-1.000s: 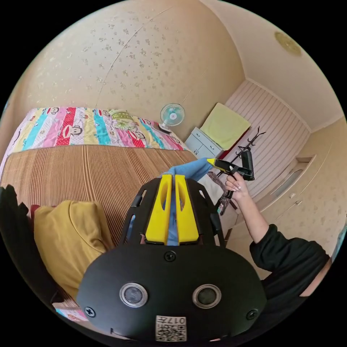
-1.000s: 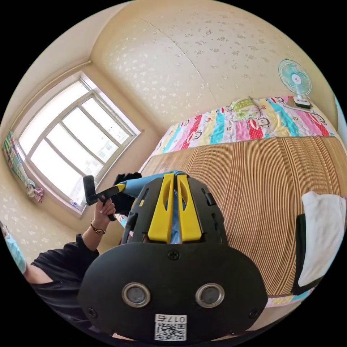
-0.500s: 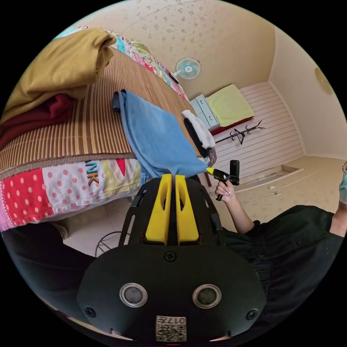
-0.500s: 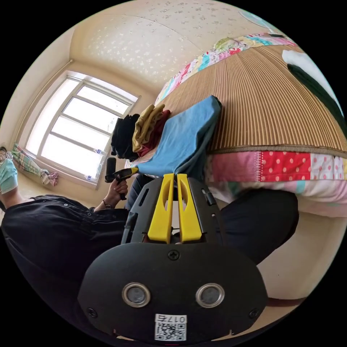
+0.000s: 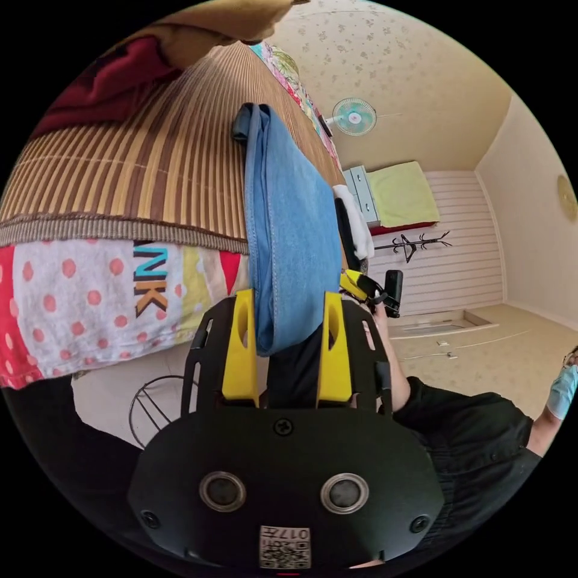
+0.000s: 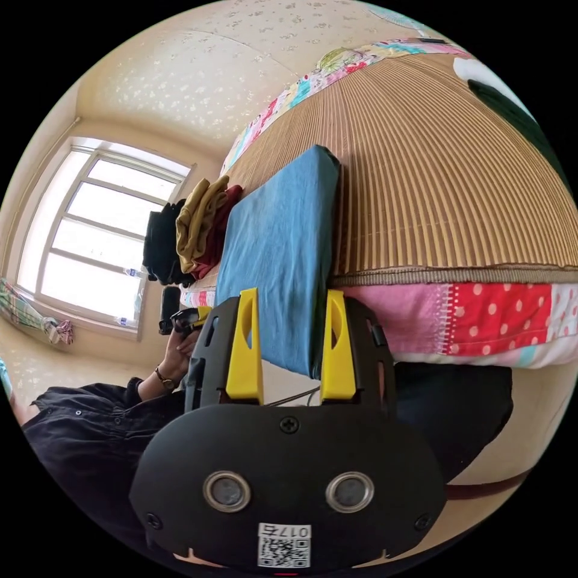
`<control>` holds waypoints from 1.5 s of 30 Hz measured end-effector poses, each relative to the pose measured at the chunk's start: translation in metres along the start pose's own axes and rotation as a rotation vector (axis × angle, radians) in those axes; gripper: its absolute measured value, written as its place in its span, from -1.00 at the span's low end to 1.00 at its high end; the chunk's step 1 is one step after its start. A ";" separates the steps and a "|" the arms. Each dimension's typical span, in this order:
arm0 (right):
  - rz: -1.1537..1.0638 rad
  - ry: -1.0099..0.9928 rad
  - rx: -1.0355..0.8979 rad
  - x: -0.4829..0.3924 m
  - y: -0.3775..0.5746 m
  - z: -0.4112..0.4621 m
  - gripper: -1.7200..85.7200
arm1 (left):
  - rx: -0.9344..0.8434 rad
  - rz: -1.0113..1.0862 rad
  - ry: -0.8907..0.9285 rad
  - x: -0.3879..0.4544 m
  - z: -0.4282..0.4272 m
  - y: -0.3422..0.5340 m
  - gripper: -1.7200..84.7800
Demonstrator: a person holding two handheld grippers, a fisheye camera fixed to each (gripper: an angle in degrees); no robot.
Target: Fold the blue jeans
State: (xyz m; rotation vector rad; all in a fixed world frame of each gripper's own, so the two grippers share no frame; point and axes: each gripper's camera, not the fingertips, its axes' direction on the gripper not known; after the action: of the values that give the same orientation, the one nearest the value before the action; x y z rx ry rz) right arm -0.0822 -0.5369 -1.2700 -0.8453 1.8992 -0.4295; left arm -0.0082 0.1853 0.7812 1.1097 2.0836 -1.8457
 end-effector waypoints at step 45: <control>-0.290 -0.100 -0.054 -0.240 -0.123 0.142 -0.93 | 0.593 -0.160 -0.251 0.098 -0.326 0.110 -0.66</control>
State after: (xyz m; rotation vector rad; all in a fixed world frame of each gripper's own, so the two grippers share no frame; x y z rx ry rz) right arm 0.1569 -0.4415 -1.1066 -1.1634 1.7084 -0.5026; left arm 0.1028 0.5193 0.7152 0.7558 1.5634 -2.6224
